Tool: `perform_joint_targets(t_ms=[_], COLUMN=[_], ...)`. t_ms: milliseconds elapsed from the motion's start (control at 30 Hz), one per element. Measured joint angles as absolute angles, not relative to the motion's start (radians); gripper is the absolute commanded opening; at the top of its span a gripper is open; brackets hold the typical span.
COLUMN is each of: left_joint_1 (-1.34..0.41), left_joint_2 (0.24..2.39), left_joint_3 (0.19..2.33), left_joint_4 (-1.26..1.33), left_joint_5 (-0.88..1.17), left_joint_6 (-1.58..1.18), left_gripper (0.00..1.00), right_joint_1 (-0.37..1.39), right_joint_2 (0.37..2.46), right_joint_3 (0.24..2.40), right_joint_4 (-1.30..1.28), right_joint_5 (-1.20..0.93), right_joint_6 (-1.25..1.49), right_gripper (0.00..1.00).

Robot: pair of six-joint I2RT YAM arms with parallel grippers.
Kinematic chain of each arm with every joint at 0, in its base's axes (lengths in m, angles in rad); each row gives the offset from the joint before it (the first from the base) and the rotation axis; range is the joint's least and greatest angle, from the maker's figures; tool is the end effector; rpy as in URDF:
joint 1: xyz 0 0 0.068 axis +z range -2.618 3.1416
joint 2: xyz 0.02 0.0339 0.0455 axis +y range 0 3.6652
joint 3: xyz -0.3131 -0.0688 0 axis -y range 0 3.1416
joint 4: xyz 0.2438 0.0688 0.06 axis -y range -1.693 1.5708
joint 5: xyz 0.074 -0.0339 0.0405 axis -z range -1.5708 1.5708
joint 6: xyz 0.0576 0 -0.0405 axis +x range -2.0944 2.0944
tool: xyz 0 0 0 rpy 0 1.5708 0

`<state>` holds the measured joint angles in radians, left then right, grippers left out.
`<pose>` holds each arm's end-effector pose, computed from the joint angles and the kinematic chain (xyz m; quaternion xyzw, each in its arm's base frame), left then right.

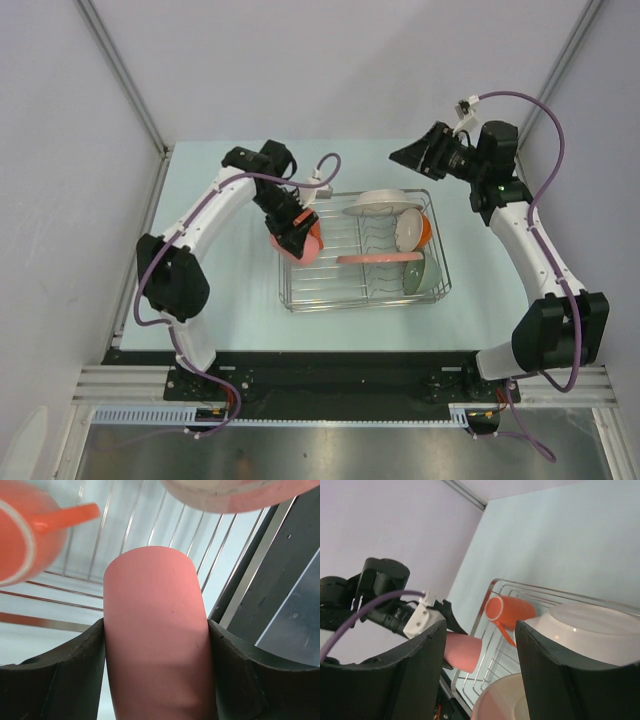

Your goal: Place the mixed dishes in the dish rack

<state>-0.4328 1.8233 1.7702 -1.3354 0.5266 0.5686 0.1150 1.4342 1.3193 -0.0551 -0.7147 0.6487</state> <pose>0.3213 -0.1803 0.3419 0.4824 0.8321 -0.2526 0.1053 0.3357 0.0768 0.4355 -0.0286 0.7504 0.4732 0.4607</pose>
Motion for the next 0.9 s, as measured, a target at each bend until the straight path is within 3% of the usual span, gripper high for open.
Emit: perform_joint_targets(t_ms=[900], left_joint_1=[-0.618], left_joint_2=[1.88], left_joint_3=[1.618], left_joint_4=[-1.167], left_joint_5=[0.205], left_joint_6=[0.516], left_gripper=[0.0], right_joint_1=[0.063], right_joint_2=[1.372], right_joint_3=[1.257], right_joint_4=[-0.167], right_joint_5=[-0.61], right_joint_6=[0.597], right_gripper=[0.61])
